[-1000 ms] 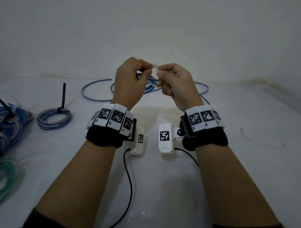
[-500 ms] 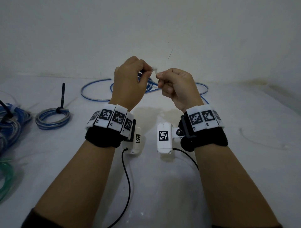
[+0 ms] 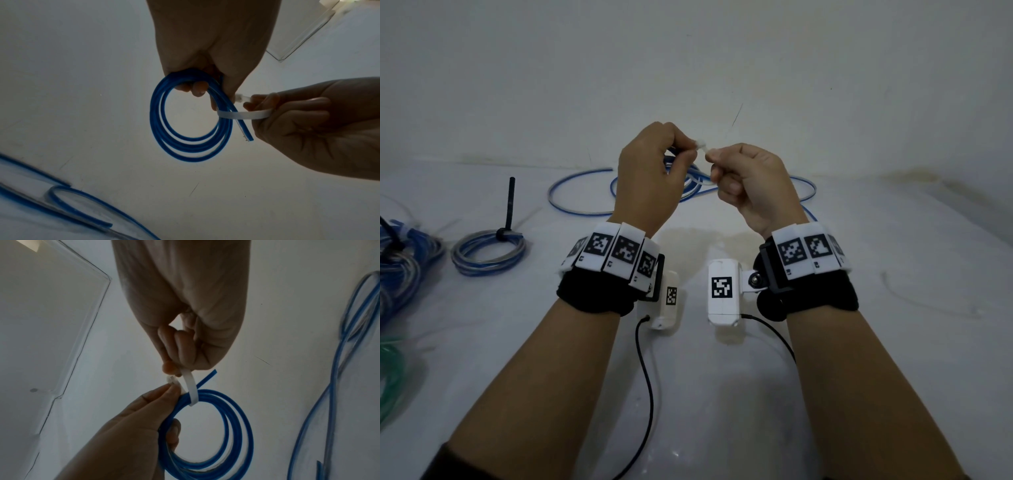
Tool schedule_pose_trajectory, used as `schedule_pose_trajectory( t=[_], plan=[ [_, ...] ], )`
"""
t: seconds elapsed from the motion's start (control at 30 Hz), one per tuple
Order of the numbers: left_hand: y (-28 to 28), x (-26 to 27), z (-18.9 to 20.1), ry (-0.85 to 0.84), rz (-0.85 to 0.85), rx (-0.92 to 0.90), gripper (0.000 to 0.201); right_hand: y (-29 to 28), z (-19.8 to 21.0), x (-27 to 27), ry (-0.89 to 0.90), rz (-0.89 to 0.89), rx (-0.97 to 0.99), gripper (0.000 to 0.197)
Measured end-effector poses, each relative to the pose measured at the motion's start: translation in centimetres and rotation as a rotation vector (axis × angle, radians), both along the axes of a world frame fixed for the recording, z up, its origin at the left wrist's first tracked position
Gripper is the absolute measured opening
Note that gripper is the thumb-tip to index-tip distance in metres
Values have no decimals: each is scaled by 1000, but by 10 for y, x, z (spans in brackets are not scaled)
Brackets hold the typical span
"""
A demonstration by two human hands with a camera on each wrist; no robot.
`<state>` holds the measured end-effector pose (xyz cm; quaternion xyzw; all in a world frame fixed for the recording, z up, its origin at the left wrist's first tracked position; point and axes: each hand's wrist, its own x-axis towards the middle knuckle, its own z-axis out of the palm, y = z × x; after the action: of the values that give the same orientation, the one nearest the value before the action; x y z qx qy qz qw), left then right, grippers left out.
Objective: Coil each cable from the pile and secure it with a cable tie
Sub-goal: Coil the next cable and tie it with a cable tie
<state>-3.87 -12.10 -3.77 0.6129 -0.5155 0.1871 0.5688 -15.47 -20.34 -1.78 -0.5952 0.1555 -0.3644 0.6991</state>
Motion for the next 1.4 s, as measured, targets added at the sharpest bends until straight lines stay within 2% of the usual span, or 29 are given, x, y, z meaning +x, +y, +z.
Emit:
schedule_pose_trajectory(
  t=[0.27,0.4,0.47,0.6,0.8,1.07,1.23,1.33,1.4],
  plan=[
    [-2,-1,-1,-148,47,55,8,-1,0,0,7,-25,37,18],
    [1,1,0,-173,46,93,7,2,-3,1,12,-68,8,4],
    [2,1,0,-198,49,126,7,1,-4,0,32,-43,-1,14],
    [1,2,3,-207,-24,156,5,-3,-1,-4,62,-1,-49,10],
    [3,5,5,-115,-114,204,5,-3,3,-3,100,13,30,9],
    [1,3,2,-33,-161,294,8,-12,5,9,305,-144,-107,22],
    [-1,-3,2,-29,-208,311,10,-20,12,16,309,-241,-30,28],
    [-2,-4,2,78,-215,290,9,-19,12,18,275,-275,-23,25],
    [-3,-4,3,145,-197,267,8,-16,11,16,264,-218,-7,24]
  ],
)
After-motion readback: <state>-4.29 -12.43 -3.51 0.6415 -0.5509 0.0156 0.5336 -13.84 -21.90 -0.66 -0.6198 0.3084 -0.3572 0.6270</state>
